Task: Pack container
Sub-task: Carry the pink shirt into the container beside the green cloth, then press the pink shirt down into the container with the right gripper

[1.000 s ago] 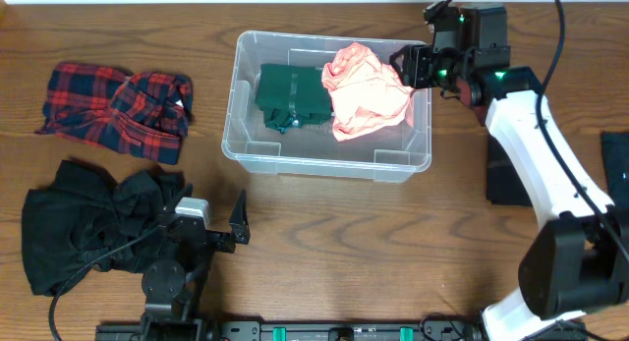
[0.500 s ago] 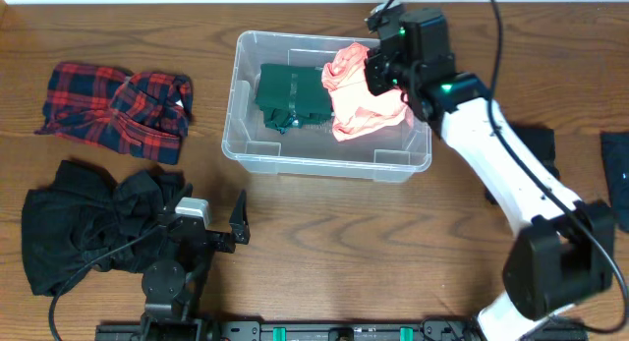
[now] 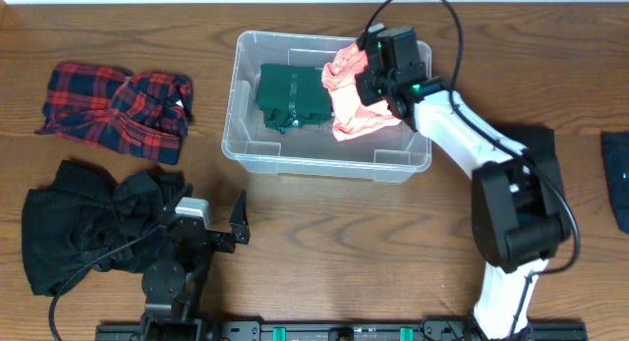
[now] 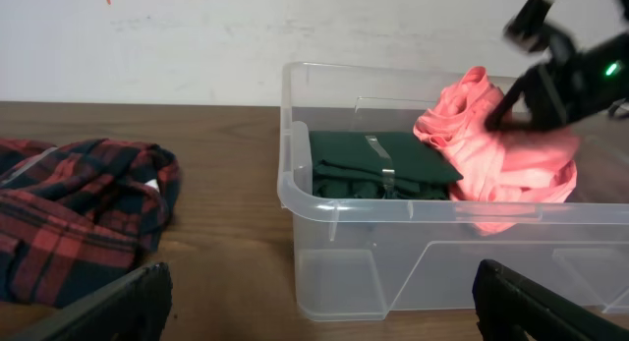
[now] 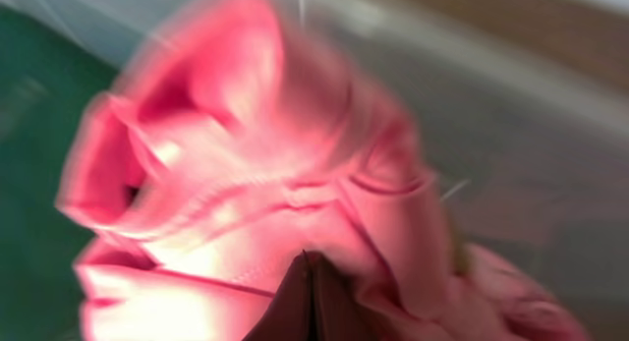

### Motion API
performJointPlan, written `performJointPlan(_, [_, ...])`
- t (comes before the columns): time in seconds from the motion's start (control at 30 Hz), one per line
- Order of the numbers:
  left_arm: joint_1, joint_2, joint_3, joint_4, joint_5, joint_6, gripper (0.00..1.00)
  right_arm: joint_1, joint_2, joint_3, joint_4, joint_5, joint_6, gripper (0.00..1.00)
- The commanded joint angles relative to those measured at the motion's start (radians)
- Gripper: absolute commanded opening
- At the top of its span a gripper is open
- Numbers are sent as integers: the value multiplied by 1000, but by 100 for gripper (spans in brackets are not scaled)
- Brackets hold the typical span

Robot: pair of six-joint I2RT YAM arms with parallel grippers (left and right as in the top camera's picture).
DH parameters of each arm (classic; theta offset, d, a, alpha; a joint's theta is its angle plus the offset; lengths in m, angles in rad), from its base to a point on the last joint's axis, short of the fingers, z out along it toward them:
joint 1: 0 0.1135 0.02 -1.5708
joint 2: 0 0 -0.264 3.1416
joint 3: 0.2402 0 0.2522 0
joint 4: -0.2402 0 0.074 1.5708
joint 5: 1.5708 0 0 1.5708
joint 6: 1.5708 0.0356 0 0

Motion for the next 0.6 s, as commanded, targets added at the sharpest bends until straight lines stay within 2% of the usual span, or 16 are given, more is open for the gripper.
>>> performJointPlan(0.0, [5, 1, -28, -14, 3, -5, 98, 0, 61, 4, -2, 14, 14, 1])
performJointPlan(0.37, [5, 1, -28, -14, 3, -5, 98, -4, 87, 6, -16, 13, 13, 1])
performJointPlan(0.57, [5, 1, -28, -14, 3, -5, 98, -4, -25, 14, -41, 13, 13, 1])
